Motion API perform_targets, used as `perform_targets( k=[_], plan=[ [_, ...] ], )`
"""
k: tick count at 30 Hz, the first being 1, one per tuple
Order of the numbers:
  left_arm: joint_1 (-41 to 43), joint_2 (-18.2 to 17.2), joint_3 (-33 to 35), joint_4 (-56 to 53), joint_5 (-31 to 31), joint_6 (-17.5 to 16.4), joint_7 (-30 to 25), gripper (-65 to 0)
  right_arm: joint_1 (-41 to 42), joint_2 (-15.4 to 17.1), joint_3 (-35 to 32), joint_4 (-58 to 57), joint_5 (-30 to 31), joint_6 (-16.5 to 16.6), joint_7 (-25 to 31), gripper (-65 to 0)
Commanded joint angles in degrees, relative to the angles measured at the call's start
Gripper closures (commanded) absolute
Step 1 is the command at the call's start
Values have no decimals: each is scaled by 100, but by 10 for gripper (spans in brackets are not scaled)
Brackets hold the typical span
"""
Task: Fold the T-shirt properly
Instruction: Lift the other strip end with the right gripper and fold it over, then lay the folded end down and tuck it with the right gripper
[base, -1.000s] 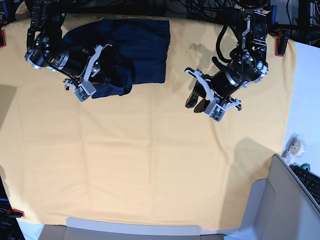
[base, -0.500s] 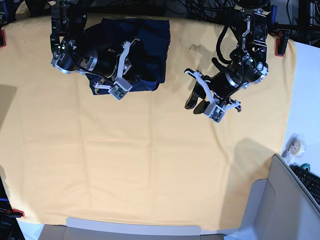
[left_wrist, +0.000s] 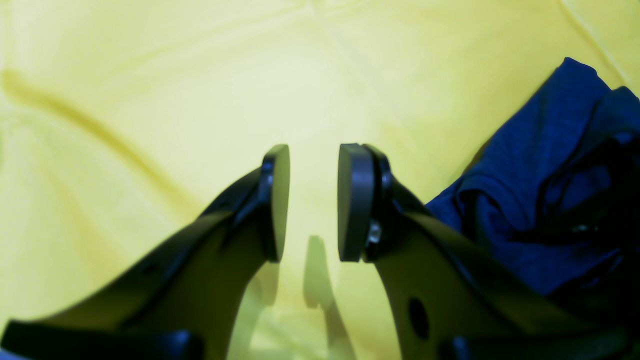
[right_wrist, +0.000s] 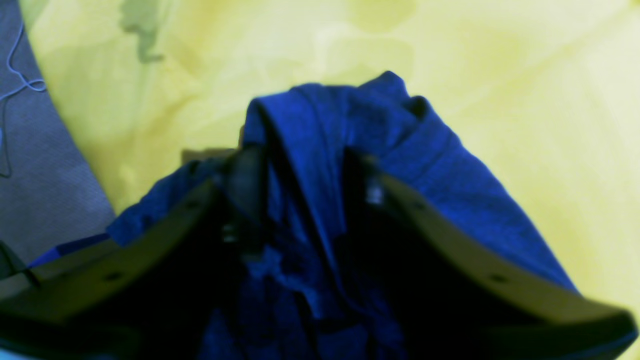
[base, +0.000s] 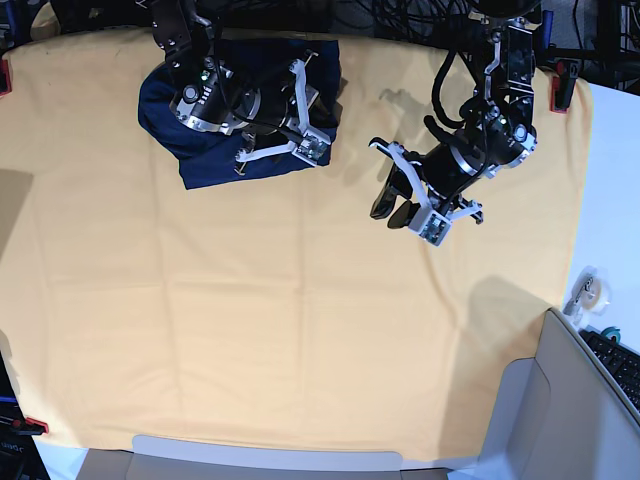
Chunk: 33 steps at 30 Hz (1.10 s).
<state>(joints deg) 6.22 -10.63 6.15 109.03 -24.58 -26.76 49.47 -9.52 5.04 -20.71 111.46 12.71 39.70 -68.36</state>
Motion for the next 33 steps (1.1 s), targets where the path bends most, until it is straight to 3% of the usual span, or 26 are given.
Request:
perform_targets(
  k=[1,4,9,12,19,23,29,33],
  plan=[
    [-72,-22,-22,108,-70,-9,-143,-165,86,2,9,102,35,30,80,-329],
    [-55,-22,-22,108,-70,-9,-143,-165,112,2,45,120,35,30,80,-410],
    [-37,-22,-22,108,-70,-9,-143,-165,235,46,212,322,35,30,106,-437],
    [-37,-22,-22,108,-70,-9,-143,-165,235,2,792,489,96,30,89,-437],
    [-37,-22,-22,108,-70,-9,-143,-165,60,46,2743,419,1547,30,71,-436],
    [-37,-22,-22,99,-70,-9,-143,-165,-275,90,3684,349,1951,30,71,-435],
    [-37,-14,22,99,-70,-9,-143,-165,-617,389,4185,331,2294,30,71,-435],
    [-37,-14,31,90,-78,-9,-143,-165,-740,424,4519,331,2408,30,71,-435]
  ],
)
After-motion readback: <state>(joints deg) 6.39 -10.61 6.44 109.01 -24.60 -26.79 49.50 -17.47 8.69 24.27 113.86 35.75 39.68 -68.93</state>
